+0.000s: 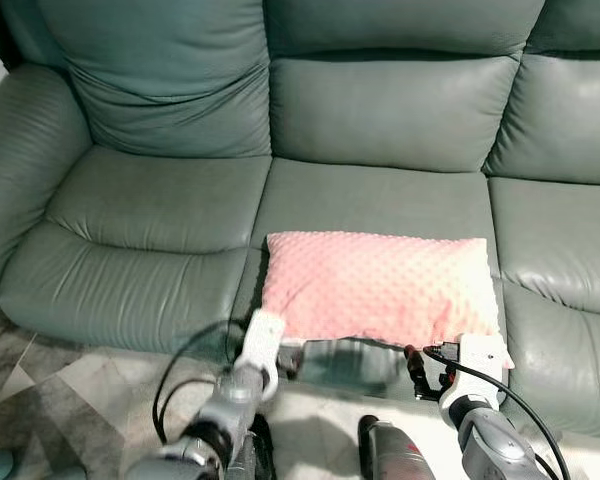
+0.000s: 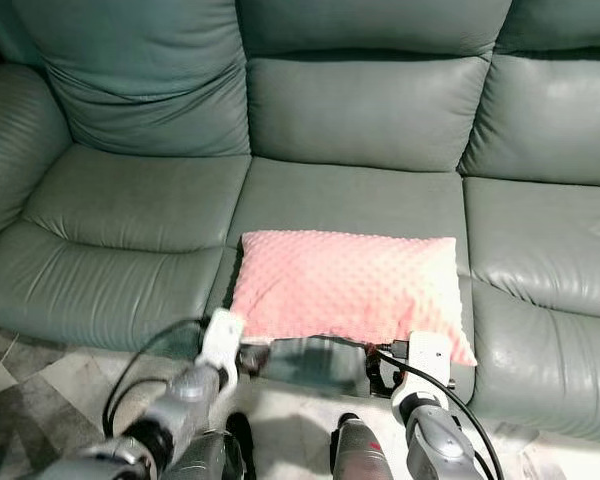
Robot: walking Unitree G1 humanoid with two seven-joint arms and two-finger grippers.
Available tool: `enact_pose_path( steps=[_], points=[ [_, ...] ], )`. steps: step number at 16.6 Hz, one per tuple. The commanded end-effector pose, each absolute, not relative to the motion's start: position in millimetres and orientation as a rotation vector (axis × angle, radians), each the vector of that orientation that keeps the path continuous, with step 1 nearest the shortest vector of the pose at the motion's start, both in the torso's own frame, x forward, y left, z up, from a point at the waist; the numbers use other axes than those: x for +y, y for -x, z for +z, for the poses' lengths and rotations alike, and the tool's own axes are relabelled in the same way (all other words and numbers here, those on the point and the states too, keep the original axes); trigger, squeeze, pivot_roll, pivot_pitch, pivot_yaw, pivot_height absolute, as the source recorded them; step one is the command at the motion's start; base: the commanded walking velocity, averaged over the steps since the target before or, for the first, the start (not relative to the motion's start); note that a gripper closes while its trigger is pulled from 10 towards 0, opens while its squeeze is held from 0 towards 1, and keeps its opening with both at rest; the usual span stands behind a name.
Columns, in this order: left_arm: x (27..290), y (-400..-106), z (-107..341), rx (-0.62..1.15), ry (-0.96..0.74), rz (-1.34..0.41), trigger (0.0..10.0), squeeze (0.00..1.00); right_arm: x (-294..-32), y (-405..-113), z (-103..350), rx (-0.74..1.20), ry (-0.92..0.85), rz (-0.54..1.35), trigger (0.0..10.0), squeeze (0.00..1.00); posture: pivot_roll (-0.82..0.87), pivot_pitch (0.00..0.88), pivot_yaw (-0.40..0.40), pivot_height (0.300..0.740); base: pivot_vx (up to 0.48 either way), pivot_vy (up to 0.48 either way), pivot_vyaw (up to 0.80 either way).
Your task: Move the pillow to the sofa
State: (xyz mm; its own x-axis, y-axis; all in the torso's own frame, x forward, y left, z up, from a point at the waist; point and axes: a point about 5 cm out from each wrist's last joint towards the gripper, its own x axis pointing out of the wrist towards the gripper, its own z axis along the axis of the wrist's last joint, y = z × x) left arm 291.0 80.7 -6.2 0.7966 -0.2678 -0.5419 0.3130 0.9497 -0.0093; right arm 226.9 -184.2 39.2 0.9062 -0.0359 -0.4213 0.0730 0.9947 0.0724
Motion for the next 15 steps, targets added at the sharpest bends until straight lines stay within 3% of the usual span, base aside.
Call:
enact_pose_path(
  steps=[1, 10, 15],
  points=[
    [84, -279, -19, 0.623, -0.079, -0.282, 10.0, 0.00, -185, -223, 38, 0.433, -0.101, -0.073, 10.0, 0.00, -0.28, 0.357, 0.120, 0.740, 0.000, 0.000, 0.00],
    [68, -295, -1, 0.560, -0.044, -0.237, 10.0, 0.00, -185, -224, 40, 0.408, -0.093, -0.088, 10.0, 0.00, -0.28, 0.363, 0.119, 0.740, 0.000, 0.000, 0.00],
    [52, -288, -2, 0.574, 0.021, -0.420, 10.0, 0.00, -183, -224, 39, 0.410, -0.096, -0.085, 10.0, 0.00, -0.27, 0.364, 0.125, 0.740, 0.000, 0.000, 0.00]
  ],
)
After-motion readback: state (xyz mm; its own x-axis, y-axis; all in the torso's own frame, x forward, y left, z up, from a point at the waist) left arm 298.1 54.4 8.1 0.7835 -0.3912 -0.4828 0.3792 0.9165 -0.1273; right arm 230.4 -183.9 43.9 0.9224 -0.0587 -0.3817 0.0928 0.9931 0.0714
